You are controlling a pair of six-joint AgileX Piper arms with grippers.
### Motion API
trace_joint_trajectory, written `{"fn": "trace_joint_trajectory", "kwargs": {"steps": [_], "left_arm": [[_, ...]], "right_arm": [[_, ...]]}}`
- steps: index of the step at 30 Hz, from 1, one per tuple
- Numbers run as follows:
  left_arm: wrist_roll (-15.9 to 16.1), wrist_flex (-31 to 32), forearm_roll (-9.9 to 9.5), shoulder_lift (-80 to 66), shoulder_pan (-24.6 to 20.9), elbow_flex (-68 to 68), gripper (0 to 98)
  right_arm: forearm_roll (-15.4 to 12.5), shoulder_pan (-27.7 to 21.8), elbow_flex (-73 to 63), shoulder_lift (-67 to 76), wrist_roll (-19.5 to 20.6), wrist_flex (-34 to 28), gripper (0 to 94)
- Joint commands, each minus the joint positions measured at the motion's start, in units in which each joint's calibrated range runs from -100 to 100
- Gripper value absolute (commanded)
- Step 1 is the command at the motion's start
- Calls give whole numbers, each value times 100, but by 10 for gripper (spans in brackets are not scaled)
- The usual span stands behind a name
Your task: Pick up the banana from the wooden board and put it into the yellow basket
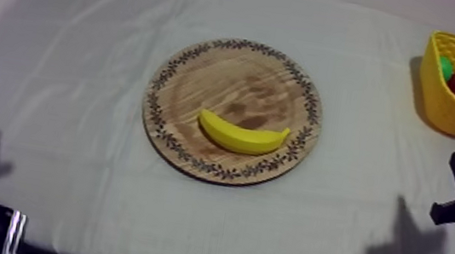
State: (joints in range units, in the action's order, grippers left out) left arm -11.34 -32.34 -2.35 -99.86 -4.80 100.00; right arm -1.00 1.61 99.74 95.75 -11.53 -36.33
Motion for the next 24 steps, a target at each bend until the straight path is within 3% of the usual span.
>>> {"fn": "trace_joint_trajectory", "kwargs": {"steps": [1,12,20,24], "left_arm": [[-1,0,-2,4,-1,0,1],[-1,0,-2,4,-1,0,1],[-1,0,-2,4,-1,0,1],[-1,0,-2,4,-1,0,1]], "right_arm": [[0,6,3,1,-1,4,3],[54,195,3,-2,-54,-78,5],[752,412,-604,-558,549,38,4],[839,427,-1606,-1235,683,-226,4]]}}
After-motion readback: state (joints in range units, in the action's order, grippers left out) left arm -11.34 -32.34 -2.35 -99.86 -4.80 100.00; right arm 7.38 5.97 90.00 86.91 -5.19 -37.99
